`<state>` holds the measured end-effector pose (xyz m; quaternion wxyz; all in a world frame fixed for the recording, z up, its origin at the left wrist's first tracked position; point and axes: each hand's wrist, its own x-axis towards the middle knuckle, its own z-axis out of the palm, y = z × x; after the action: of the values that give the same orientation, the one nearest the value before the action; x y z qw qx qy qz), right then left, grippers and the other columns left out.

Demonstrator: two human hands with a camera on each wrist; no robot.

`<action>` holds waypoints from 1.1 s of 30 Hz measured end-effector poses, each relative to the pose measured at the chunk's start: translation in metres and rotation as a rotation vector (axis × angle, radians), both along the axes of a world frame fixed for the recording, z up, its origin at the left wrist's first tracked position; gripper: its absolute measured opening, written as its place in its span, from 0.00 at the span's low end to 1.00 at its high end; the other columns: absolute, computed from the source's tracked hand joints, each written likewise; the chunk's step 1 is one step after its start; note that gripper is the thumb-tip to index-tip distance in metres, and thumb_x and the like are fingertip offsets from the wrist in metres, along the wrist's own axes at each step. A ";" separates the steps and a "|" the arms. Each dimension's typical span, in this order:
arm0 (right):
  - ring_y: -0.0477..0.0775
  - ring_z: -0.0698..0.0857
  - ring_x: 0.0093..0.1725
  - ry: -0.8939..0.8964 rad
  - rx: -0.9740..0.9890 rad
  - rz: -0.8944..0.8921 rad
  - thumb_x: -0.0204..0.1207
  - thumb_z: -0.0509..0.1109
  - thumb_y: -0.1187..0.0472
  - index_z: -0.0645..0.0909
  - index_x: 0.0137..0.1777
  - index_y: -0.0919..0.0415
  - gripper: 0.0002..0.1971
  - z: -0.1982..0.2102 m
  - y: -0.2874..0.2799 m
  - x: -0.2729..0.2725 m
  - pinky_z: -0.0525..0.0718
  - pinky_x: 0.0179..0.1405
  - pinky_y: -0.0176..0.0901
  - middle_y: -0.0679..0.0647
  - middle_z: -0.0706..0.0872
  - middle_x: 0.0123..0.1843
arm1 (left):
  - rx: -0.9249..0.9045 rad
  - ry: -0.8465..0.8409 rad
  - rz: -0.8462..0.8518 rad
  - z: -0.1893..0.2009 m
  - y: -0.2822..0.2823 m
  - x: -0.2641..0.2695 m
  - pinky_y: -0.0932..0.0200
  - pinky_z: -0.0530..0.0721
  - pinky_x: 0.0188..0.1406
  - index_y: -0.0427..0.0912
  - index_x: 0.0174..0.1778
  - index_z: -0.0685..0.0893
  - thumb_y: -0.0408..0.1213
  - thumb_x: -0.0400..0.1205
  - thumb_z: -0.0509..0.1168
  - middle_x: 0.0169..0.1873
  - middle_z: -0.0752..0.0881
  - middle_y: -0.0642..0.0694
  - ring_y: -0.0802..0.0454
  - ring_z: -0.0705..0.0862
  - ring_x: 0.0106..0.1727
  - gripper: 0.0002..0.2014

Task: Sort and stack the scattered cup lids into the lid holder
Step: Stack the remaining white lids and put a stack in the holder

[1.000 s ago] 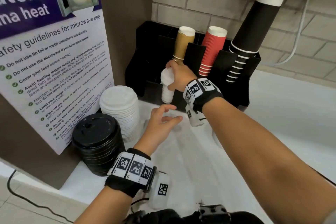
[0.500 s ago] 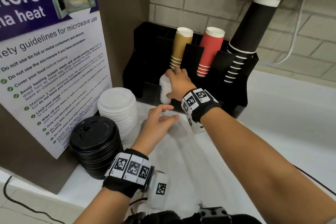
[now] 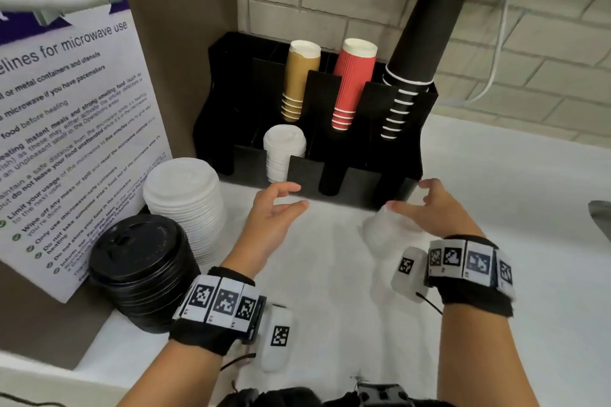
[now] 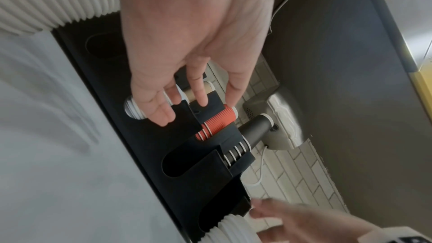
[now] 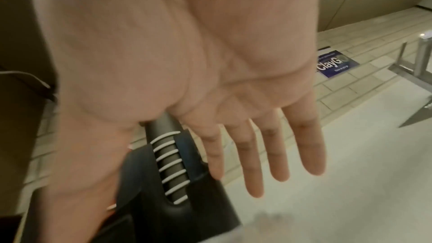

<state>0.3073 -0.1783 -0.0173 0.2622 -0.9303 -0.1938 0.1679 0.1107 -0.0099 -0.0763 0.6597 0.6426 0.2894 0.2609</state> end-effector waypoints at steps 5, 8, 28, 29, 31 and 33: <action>0.60 0.77 0.61 0.040 -0.042 0.037 0.61 0.83 0.48 0.63 0.74 0.55 0.45 -0.021 0.003 -0.006 0.76 0.50 0.48 0.58 0.75 0.65 | -0.001 -0.005 -0.028 0.003 -0.007 0.002 0.57 0.80 0.64 0.58 0.55 0.83 0.38 0.82 0.69 0.65 0.76 0.49 0.59 0.82 0.57 0.10; 0.56 0.75 0.53 0.038 -0.047 0.032 0.61 0.84 0.52 0.62 0.74 0.56 0.45 -0.027 0.005 -0.005 0.74 0.46 0.46 0.56 0.74 0.61 | 0.004 0.007 -0.032 0.003 -0.008 0.001 0.59 0.80 0.62 0.59 0.55 0.83 0.38 0.82 0.69 0.65 0.75 0.50 0.60 0.82 0.56 0.10; 0.54 0.86 0.59 0.362 0.489 0.539 0.59 0.81 0.45 0.73 0.65 0.37 0.33 0.021 0.043 -0.061 0.84 0.59 0.56 0.51 0.88 0.58 | 0.044 -0.213 -0.281 0.021 -0.025 0.004 0.63 0.84 0.59 0.70 0.76 0.66 0.45 0.65 0.80 0.75 0.74 0.57 0.58 0.79 0.71 0.45; 0.56 0.86 0.59 0.375 0.502 0.569 0.61 0.82 0.46 0.73 0.66 0.38 0.32 0.021 0.045 -0.062 0.84 0.61 0.61 0.52 0.88 0.59 | 0.050 -0.232 -0.259 0.021 -0.024 0.004 0.65 0.84 0.57 0.69 0.75 0.67 0.43 0.65 0.80 0.74 0.75 0.55 0.57 0.80 0.71 0.44; 0.55 0.87 0.59 0.387 0.531 0.596 0.63 0.82 0.47 0.75 0.66 0.40 0.32 0.020 0.046 -0.063 0.84 0.62 0.61 0.53 0.88 0.59 | 0.059 -0.256 -0.215 0.019 -0.022 0.002 0.64 0.84 0.56 0.68 0.74 0.70 0.43 0.65 0.80 0.71 0.77 0.56 0.54 0.81 0.70 0.42; 0.50 0.87 0.58 0.368 0.542 0.600 0.62 0.82 0.48 0.78 0.66 0.41 0.30 0.019 0.047 -0.063 0.85 0.61 0.53 0.50 0.87 0.59 | 0.076 -0.265 -0.187 0.019 -0.021 -0.001 0.62 0.85 0.55 0.70 0.72 0.71 0.43 0.64 0.81 0.68 0.78 0.59 0.54 0.82 0.69 0.42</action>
<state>0.2445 -0.1316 0.0020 0.4663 -0.6852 -0.4423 0.3427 0.1098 -0.0306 -0.0573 0.6889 0.6512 0.1286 0.2914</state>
